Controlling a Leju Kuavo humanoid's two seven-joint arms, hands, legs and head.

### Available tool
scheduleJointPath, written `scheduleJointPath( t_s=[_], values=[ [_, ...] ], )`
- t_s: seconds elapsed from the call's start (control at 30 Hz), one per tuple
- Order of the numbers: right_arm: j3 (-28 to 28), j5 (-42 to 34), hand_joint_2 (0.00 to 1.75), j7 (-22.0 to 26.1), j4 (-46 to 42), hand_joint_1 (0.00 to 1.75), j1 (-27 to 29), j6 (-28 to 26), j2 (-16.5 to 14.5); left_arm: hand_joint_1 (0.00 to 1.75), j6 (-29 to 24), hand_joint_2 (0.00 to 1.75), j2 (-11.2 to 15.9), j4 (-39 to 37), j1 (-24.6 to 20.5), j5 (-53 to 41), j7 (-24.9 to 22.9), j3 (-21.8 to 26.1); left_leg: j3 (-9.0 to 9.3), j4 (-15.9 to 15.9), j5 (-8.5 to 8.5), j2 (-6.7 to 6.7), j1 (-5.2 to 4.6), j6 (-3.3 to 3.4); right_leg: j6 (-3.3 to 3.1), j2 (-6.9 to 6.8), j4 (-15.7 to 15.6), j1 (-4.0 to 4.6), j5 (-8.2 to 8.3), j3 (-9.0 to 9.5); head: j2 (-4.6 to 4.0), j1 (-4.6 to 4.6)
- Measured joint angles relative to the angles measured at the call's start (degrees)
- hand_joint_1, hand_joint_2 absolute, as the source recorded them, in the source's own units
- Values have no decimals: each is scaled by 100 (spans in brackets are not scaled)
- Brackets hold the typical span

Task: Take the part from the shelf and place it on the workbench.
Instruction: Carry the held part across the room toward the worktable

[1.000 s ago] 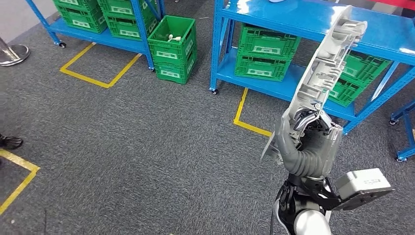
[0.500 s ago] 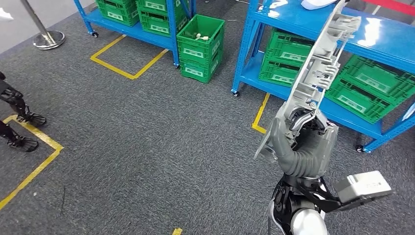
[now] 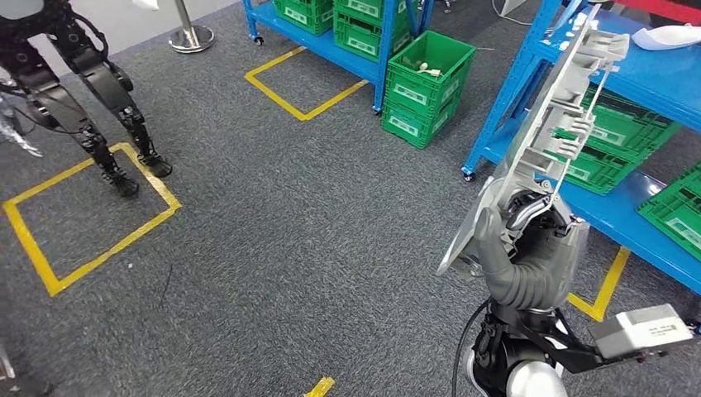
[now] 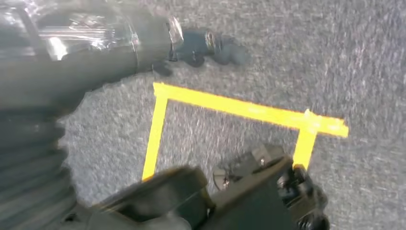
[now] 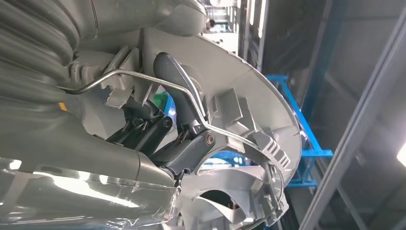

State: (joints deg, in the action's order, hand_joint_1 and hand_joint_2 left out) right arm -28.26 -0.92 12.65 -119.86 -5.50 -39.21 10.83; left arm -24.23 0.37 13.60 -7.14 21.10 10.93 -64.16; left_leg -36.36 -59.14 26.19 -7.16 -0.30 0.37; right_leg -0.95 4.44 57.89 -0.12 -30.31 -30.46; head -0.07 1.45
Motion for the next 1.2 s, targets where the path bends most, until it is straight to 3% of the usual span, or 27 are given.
scheduleJointPath(
  t_s=[0.03,0.1,0.17,0.23,0.27,0.3,0.33,0.37,0.43,0.47,0.53,0.6,0.67,0.7,0.73,0.77,0.8,0.83,0.9,0.97,1.03,1.07,1.1,1.17,1.2],
  values=[
    [-7,3,175,-7,2,154,-11,0,9,0,0,175,4,-1,10,1,2,-10,-30,-4,-9,-6,7,-28,-1,-72,-39,-10,22,7,0,24],
    [-12,30,175,-47,9,154,-36,1,19,0,0,175,13,-2,27,14,2,-22,-131,-177,142,333,-16,-97,-14,-221,-138,-37,88,34,0,-13],
    [-14,96,175,-134,15,154,-56,1,33,0,-1,175,15,-1,20,39,-5,-23,-388,-753,511,729,4,-177,-30,-387,-183,-43,121,46,0,-99],
    [-19,168,175,-250,17,154,-58,1,61,0,1,175,16,-1,7,56,-34,-23,-640,-1367,761,764,82,-254,-26,-576,-177,-50,118,40,0,-158],
    [-23,194,175,-300,21,154,-57,2,77,0,2,175,17,-1,4,58,-59,-23,-650,-1447,744,764,113,-290,-15,-666,-170,-59,111,40,0,-175],
    [-29,213,175,-342,25,154,-56,1,87,0,7,175,19,-2,4,56,-90,-23,-544,-1307,627,781,136,-324,5,-749,-157,-72,98,41,0,-188],
    [-34,223,175,-368,28,154,-56,1,97,0,12,175,21,-3,6,51,-119,-23,-334,-967,443,843,152,-350,35,-822,-135,-88,79,46,0,-201],
    [-37,226,175,-382,30,154,-57,2,105,0,17,175,23,-3,9,47,-139,-25,-112,-594,320,989,140,-368,72,-883,-112,-95,55,48,0,-219],
    [-47,213,175,-385,28,154,-71,2,126,0,21,175,30,-3,9,40,-155,-27,159,-84,196,1194,105,-296,157,-983,-59,-81,12,46,0,-243],
    [-57,197,175,-374,29,154,-81,2,137,0,18,175,34,-3,7,39,-156,-29,168,-30,221,1228,79,-235,191,-1028,-50,-67,4,46,0,-238],
    [-87,148,175,-331,35,154,-115,2,155,0,6,175,49,-4,10,38,-158,-38,138,-19,201,1092,71,-111,255,-1111,-56,-71,-11,63,0,-208],
    [-116,92,175,-277,51,154,-158,2,166,0,-16,175,65,-5,9,38,-166,-50,133,-1,175,961,81,-31,304,-944,118,-96,-185,14,0,-174],
    [-142,37,175,-236,69,154,-179,1,187,0,-31,175,78,-5,-4,33,-186,-54,131,4,155,828,79,29,315,-626,763,-100,-568,-240,0,-112],
    [-154,4,175,-224,80,154,-180,0,197,0,-34,175,81,-5,-8,30,-199,-54,130,3,149,756,68,51,305,-537,1185,-92,-753,-423,0,-84],
    [-166,-35,175,-217,96,154,-183,0,209,0,-36,175,82,-5,-8,26,-218,-55,130,3,144,676,52,66,288,-496,1519,-82,-856,-576,0,-60],
    [-176,-75,175,-211,115,154,-191,0,219,0,-40,175,83,-5,-5,24,-234,-57,132,2,138,592,34,77,262,-477,1668,-75,-845,-656,0,-40],
    [-186,-112,175,-204,136,154,-207,0,229,0,-47,175,84,-5,-2,23,-249,-58,136,1,133,507,15,86,224,-460,1589,-67,-717,-640,0,-22],
    [-192,-143,175,-196,153,154,-231,0,241,0,-55,175,85,-5,-1,23,-263,-59,141,1,126,424,-2,91,176,-420,1308,-57,-501,-537,0,-3],
    [-201,-195,175,-180,170,154,-283,2,265,0,-67,175,79,-4,-5,23,-286,-61,132,-4,110,273,-26,87,60,-159,568,-40,-85,-257,0,19],
    [-209,-252,175,-157,173,154,-324,7,289,0,-68,175,71,-2,-12,40,-311,-64,73,-13,71,140,-16,44,-5,45,131,-30,48,-98,0,19],
    [-217,-325,175,-135,175,154,-351,18,309,0,-67,175,74,-1,-7,106,-341,-68,3,-8,20,23,5,-24,-1,-34,21,-27,38,-66,0,27],
    [-221,-363,175,-126,177,154,-362,25,315,0,-65,175,80,-2,1,171,-364,-69,-25,-26,29,107,-6,-59,4,-111,-15,-35,57,-54,0,34],
    [-223,-401,175,-113,178,154,-373,32,317,0,-62,175,87,-3,7,257,-391,-69,-75,-108,97,282,-20,-93,3,-188,-53,-46,79,-39,0,14],
    [-227,-448,175,-86,185,154,-389,45,322,0,-54,175,101,-5,10,455,-439,-63,-304,-597,412,694,-16,-159,-4,-355,-104,-62,109,-17,0,-56],
    [-227,-459,175,-77,192,154,-390,49,327,0,-45,175,106,-5,8,562,-453,-55,-476,-961,600,775,14,-191,-7,-439,-106,-64,109,-18,0,-100]
  ],
)
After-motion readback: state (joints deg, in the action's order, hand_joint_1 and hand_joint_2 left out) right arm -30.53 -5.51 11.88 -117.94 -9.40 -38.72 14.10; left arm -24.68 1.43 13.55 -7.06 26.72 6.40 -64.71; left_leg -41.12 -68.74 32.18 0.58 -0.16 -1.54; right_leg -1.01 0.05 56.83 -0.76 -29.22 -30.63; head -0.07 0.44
